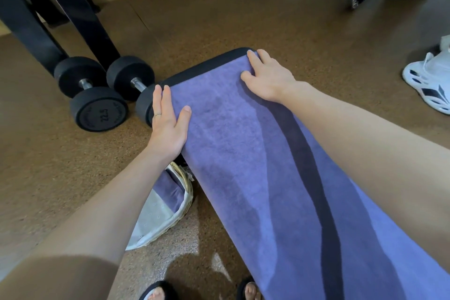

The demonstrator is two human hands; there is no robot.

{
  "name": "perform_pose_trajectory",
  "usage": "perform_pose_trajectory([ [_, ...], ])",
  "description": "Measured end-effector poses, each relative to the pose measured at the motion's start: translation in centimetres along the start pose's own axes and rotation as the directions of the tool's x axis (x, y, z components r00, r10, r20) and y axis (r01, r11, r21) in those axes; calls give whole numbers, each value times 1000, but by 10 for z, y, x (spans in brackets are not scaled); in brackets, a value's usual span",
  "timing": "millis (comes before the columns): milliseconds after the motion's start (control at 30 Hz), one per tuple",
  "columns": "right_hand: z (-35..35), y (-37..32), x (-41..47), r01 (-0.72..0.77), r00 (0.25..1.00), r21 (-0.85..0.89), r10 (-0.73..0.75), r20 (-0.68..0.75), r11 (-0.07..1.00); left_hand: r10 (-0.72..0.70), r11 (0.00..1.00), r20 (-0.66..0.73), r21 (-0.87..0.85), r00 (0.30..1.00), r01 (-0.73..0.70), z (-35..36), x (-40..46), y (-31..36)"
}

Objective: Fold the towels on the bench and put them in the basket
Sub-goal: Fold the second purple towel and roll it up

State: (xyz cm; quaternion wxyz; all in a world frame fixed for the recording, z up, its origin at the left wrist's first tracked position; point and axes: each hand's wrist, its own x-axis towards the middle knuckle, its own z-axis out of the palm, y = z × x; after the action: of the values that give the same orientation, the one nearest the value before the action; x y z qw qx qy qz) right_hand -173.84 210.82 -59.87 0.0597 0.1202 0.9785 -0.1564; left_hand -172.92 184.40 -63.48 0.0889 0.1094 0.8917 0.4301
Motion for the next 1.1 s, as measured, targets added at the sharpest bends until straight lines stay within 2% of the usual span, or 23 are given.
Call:
perform_pose_trajectory([
  [67, -8, 1, 8, -33, 998, 125, 27, 48, 992, -3, 1000, -3, -5, 1000, 3, 0, 0, 1],
  [133, -13, 4, 18, -83, 997, 301, 80, 23, 950, -3, 1000, 6, -5, 1000, 3, -1, -1, 1],
  [233, -15, 11, 30, -212, 954, 541, 291, -64, 814, 12, 1000, 12, 25, 1000, -12, -5, 0, 2],
  [300, -14, 14, 33, -278, 914, 636, 401, -54, 720, 27, 999, -78, 36, 997, -24, -14, 6, 4],
  [367, -14, 16, 37, -271, 891, 686, 446, -86, 675, -50, 998, -188, -49, 981, 41, -24, 13, 4],
  [433, -14, 14, 39, -234, 875, 704, 461, -148, 670, -199, 968, -219, -194, 955, 157, -30, 15, 1],
  [500, -14, 11, 40, -199, 870, 685, 448, -205, 700, -287, 931, -198, -288, 937, 224, -33, 16, -4],
  [667, -29, 8, 31, -149, 875, 649, 405, -264, 746, -317, 871, -92, -422, 944, 252, -49, 20, 8],
  [867, -72, 22, -17, -123, 893, 707, 388, -227, 697, -261, 830, -66, -525, 963, 189, -70, -10, 59],
  [933, -88, 29, -48, -115, 897, 744, 391, -208, 658, -209, 857, -19, -486, 978, 174, -75, -28, 78],
  [1000, -101, 36, -85, -118, 892, 799, 416, -176, 590, -121, 895, 63, -424, 991, 136, -77, -52, 95],
  [1100, -117, 49, -146, -107, 872, 901, 475, -118, 420, 60, 958, 197, -287, 979, 0, -77, -99, 121],
])
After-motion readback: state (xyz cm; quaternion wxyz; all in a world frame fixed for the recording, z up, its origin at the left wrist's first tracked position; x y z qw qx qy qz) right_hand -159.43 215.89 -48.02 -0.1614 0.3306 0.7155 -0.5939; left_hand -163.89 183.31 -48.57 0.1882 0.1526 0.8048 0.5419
